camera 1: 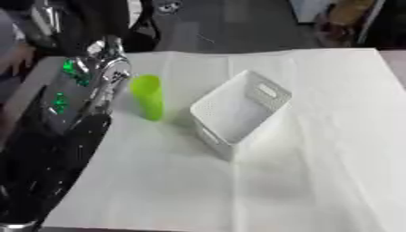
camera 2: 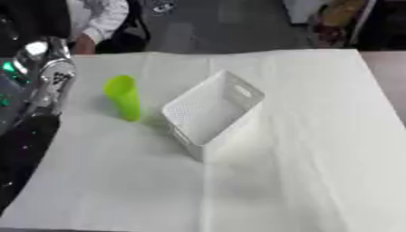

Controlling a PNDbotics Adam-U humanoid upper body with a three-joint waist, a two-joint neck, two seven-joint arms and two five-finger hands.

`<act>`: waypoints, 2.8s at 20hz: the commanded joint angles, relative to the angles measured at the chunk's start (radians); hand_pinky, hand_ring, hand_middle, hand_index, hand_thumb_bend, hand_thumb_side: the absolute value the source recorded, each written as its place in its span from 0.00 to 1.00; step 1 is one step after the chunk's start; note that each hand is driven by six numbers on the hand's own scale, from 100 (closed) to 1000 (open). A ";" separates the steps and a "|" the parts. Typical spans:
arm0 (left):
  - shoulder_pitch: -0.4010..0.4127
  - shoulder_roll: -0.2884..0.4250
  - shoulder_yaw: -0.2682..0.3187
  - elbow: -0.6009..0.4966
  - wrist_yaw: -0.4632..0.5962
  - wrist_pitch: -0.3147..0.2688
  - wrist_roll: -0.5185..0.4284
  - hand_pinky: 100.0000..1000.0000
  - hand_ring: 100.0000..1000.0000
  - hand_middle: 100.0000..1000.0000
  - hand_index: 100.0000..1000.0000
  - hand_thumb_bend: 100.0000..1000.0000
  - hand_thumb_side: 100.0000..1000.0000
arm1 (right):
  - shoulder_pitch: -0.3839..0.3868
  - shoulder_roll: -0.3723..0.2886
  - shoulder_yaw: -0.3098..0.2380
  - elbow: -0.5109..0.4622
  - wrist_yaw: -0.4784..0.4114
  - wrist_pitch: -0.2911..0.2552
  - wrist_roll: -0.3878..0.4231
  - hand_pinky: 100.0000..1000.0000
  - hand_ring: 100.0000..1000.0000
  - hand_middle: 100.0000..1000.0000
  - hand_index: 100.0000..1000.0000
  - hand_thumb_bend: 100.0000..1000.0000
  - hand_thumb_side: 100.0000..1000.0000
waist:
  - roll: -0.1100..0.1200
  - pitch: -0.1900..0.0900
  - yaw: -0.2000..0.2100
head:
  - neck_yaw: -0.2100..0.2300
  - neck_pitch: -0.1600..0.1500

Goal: Pick up objects on the table and place them in the box.

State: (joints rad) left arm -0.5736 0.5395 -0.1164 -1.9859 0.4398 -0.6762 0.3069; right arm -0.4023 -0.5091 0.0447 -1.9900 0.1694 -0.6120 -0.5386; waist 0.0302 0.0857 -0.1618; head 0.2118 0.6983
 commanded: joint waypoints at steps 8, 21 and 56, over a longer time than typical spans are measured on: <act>0.122 0.107 0.009 0.068 -0.314 0.275 0.000 0.42 0.46 0.75 0.73 0.65 0.73 | -0.014 -0.017 -0.003 -0.010 -0.013 -0.003 0.004 0.04 0.22 0.23 0.33 0.12 0.38 | 0.003 -0.012 -0.006 | 0.032 -0.047; 0.005 0.320 -0.090 0.310 -0.809 0.322 -0.425 0.56 0.66 0.83 0.82 0.71 0.71 | -0.019 -0.019 0.007 -0.010 -0.025 0.000 0.026 0.04 0.22 0.23 0.33 0.11 0.38 | 0.014 -0.014 -0.023 | 0.057 -0.032; -0.280 0.329 -0.146 0.821 -1.336 0.276 -0.977 0.72 0.84 0.86 0.85 0.86 0.52 | -0.025 -0.020 0.014 -0.010 -0.058 0.005 0.079 0.05 0.23 0.23 0.34 0.11 0.38 | 0.026 -0.024 -0.039 | 0.096 -0.028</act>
State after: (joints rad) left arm -0.8316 0.8526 -0.2716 -1.1757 -0.8734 -0.3919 -0.6663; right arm -0.4076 -0.5096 0.0616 -1.9901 0.1159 -0.6067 -0.4641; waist 0.0576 0.0779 -0.2004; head 0.2989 0.6732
